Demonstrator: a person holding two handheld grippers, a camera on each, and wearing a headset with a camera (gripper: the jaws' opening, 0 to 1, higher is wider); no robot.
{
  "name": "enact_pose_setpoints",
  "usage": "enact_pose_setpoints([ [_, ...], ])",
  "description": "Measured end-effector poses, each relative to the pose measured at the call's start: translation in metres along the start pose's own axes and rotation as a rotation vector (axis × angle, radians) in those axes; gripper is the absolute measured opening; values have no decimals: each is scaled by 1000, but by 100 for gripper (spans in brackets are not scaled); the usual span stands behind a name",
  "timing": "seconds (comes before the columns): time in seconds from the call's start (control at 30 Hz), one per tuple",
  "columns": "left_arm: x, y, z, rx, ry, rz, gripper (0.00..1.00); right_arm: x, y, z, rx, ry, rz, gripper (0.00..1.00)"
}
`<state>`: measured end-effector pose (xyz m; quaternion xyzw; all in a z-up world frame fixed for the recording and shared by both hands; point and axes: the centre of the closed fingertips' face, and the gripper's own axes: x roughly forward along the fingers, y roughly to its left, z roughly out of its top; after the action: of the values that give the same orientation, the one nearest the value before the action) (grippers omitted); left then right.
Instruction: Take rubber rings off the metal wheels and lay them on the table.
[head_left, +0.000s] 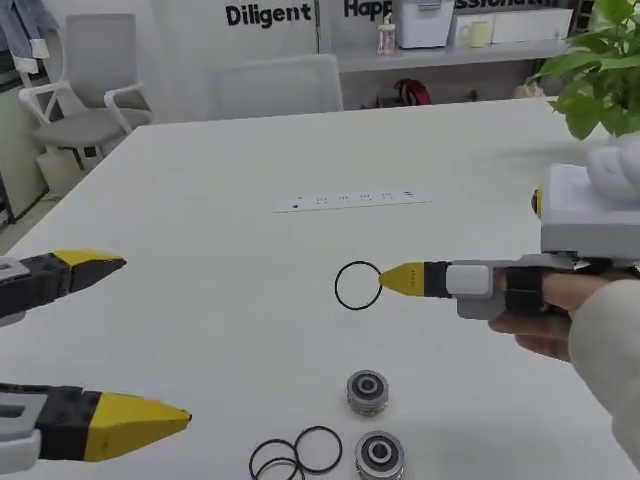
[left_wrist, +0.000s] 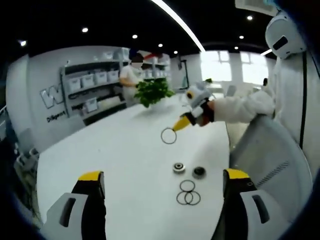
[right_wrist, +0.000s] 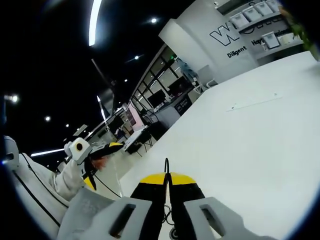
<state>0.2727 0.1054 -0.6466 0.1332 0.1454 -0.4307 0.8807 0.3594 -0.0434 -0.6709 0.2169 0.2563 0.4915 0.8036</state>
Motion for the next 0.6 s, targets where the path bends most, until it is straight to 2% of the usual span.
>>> enact_pose_setpoints([
  [0.17,-11,2,-10,-26,-2,26,100,8,12,-6,-10,34,29,0],
  [0.27,-18,4,-20,-63,3,54,100,12,17,-11,-18,57,44,0],
  [0.37,-24,0,-27,-82,1,65,100,18,23,-20,-27,96,60,0],
  [0.6,-37,2,-46,-123,15,104,100,29,32,-45,-46,197,85,0],
])
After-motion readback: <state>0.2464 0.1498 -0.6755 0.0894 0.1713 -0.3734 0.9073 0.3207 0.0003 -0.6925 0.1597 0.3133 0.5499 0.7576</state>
